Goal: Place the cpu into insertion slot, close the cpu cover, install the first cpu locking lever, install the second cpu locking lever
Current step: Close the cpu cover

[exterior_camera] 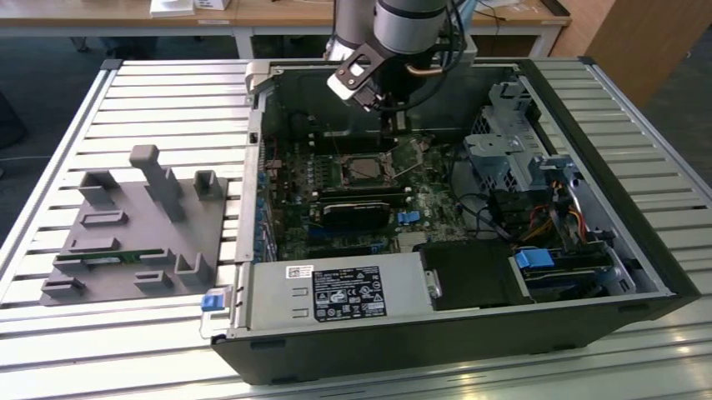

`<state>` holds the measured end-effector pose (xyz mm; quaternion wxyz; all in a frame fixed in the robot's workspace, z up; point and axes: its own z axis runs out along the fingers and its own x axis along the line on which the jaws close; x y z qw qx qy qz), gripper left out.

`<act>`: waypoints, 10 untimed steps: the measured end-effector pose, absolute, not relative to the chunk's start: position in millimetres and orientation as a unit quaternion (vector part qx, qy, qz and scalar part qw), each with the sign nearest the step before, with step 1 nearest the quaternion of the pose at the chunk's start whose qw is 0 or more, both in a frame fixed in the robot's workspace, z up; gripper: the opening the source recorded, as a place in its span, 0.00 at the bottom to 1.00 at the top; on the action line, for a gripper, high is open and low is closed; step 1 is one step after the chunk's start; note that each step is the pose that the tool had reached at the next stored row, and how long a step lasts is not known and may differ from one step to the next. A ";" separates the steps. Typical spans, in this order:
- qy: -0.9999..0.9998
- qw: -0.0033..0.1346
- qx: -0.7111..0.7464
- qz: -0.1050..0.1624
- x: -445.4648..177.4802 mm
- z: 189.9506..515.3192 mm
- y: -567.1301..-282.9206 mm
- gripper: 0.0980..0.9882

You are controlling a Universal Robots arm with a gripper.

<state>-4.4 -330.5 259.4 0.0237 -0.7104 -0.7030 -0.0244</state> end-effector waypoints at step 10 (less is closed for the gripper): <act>-0.709 0.025 -0.704 -0.023 14.3 260.1 -330.5 0.01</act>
